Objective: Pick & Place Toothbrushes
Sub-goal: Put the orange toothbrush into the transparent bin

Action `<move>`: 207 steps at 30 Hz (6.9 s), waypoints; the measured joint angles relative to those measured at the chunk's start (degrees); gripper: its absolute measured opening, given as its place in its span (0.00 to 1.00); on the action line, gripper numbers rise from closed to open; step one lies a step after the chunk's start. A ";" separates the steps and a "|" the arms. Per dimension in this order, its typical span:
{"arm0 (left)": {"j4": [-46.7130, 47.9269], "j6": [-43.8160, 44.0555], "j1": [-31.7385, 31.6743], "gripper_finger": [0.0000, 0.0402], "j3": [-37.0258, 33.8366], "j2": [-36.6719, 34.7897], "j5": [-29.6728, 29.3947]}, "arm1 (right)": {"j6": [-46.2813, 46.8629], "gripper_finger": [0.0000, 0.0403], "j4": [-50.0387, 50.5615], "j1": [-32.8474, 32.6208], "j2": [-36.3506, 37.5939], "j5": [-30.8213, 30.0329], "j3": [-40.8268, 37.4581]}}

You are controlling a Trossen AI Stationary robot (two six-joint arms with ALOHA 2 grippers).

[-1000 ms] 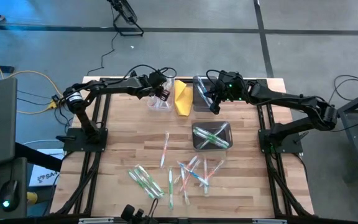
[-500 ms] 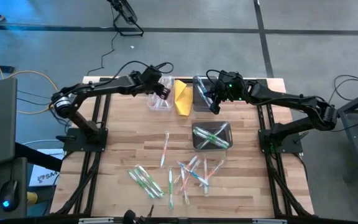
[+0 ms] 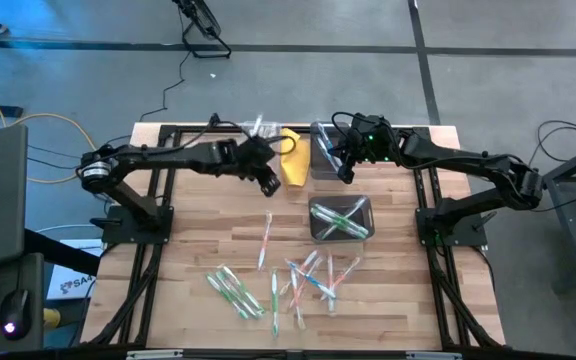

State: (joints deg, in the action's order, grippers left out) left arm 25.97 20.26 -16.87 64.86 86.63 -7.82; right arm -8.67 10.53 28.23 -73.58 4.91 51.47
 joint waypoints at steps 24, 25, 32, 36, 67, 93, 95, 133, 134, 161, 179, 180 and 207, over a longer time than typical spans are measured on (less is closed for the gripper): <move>-0.08 22.80 18.99 0.37 0.00 0.02 -3.64 | 0.00 0.01 0.01 0.00 0.00 0.00 -0.01; -0.08 23.66 19.64 0.37 0.00 0.02 -4.02 | 0.00 0.01 0.00 0.01 0.00 0.00 -0.01; -0.08 28.89 23.19 0.37 0.00 0.07 -6.27 | -0.01 0.01 0.01 0.02 0.00 0.00 -0.01; -0.10 30.94 24.56 0.37 0.00 0.07 -7.31 | -0.02 0.01 0.00 0.00 0.00 0.00 -0.01; -0.49 39.42 26.35 0.37 -0.04 5.60 -6.72 | -0.20 0.01 0.20 0.01 0.00 0.02 -0.01; 0.06 43.36 29.03 0.37 -0.04 5.57 -8.34 | -0.20 0.01 0.21 0.02 0.00 0.00 -0.01; 0.67 44.33 29.03 0.37 0.00 5.92 -8.44 | -0.21 0.01 0.22 0.01 0.00 0.00 -0.01; 8.37 53.54 28.90 0.37 0.00 13.88 -4.80 | -0.20 0.01 0.80 0.00 0.00 0.00 0.01; 8.26 53.54 28.90 0.37 0.00 13.88 -4.82 | -0.20 0.01 0.80 0.01 0.00 0.00 0.00; 7.98 53.76 28.90 0.37 0.00 13.88 -7.79 | -0.20 0.01 0.79 -0.07 -2.25 -0.02 0.01; 9.11 53.54 28.90 0.37 -0.04 13.92 -8.08 | -0.52 0.01 -2.85 -2.37 -7.66 -0.38 0.01; 9.03 53.54 28.90 0.37 -0.04 14.46 -8.12 | -0.50 0.01 -2.65 -2.55 -6.84 -0.43 0.01; 5.93 53.74 28.90 0.21 -0.06 20.79 -6.48 | -0.22 0.01 3.01 -3.21 3.87 -0.35 0.01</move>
State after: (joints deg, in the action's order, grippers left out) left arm 31.90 74.00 12.03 64.80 107.42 -14.31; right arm -8.88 13.54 25.02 -69.71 4.55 51.48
